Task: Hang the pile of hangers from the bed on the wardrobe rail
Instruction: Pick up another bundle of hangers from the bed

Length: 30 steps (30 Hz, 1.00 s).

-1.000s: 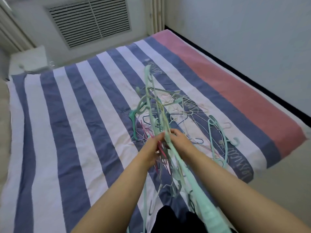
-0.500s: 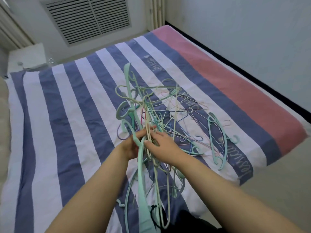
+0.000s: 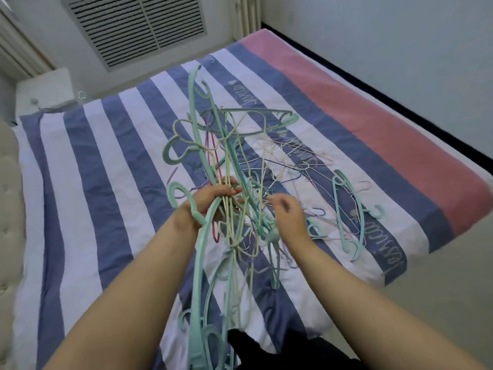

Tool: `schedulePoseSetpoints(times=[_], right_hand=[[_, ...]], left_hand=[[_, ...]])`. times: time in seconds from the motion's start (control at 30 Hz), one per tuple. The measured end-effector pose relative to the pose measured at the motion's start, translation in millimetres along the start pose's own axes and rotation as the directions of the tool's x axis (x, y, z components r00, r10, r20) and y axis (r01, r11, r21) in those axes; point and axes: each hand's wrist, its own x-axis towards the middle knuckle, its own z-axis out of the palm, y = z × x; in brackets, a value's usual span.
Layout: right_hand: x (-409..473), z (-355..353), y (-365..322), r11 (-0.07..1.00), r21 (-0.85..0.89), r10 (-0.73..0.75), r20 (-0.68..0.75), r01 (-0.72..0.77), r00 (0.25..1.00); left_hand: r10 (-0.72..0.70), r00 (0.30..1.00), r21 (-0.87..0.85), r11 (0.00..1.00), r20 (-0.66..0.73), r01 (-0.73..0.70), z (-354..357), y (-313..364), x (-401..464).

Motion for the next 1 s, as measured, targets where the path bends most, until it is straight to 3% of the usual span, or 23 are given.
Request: schedulePoseSetpoints(times=[0.07, 0.1, 0.17, 0.23, 0.3, 0.33, 0.57, 0.63, 0.7, 0.73, 0.87, 0.93, 1.0], right_hand=[[10, -21, 29, 0.98, 0.027, 0.199, -0.267, -0.199, 0.943], [13, -29, 45, 0.961, -0.007, 0.267, -0.246, -0.277, 0.932], [14, -35, 77, 0.921, -0.187, 0.356, 0.041, -0.343, 0.934], [5, -30, 92, 0.863, -0.433, 0.43, 0.36, -0.26, 0.828], [-5, -18, 90, 0.82, -0.556, 0.458, 0.495, -0.136, 0.739], [-8, -11, 87, 0.818, -0.568, 0.437, 0.511, -0.09, 0.74], [-49, 19, 68, 0.852, -0.509, 0.128, 0.428, 0.122, 0.895], [-56, 29, 59, 0.926, -0.364, 0.047, 0.362, 0.095, 0.931], [-54, 35, 49, 0.992, -0.11, 0.094, 0.323, -0.061, 0.942], [-51, 34, 46, 0.992, -0.062, 0.127, 0.316, -0.113, 0.94], [-40, 5, 49, 0.94, -0.335, 0.151, 0.238, -0.064, 0.959], [-33, -19, 56, 0.914, -0.369, 0.254, 0.188, -0.171, 0.949], [-34, -32, 56, 0.899, -0.263, 0.41, 0.226, -0.35, 0.884]], left_hand=[[0.021, 1.0, 0.032, 0.999, -0.002, -0.021, -5, 11, -3], [0.033, 0.999, 0.053, 0.998, 0.012, -0.034, -9, 15, -3], [0.067, 0.996, 0.11, 0.991, 0.054, -0.072, -9, 23, -8], [0.084, 0.992, 0.147, 0.984, 0.094, -0.098, -8, 29, -13], [0.08, 0.987, 0.182, 0.978, 0.142, -0.105, -1, 36, -22], [0.075, 0.983, 0.197, 0.975, 0.167, -0.108, 3, 39, -26], [0.131, 0.964, 0.368, 0.905, 0.233, -0.213, 7, 54, -47], [0.154, 0.962, 0.362, 0.903, 0.224, -0.229, 7, 55, -51], [0.164, 0.959, 0.375, 0.894, 0.231, -0.243, 8, 54, -53], [0.165, 0.956, 0.385, 0.888, 0.241, -0.25, 8, 54, -54], [0.164, 0.963, 0.436, 0.866, 0.215, -0.245, -3, 51, -53], [0.189, 0.964, 0.453, 0.854, 0.187, -0.255, -12, 44, -54], [0.195, 0.968, 0.45, 0.858, 0.158, -0.246, -18, 33, -55]])
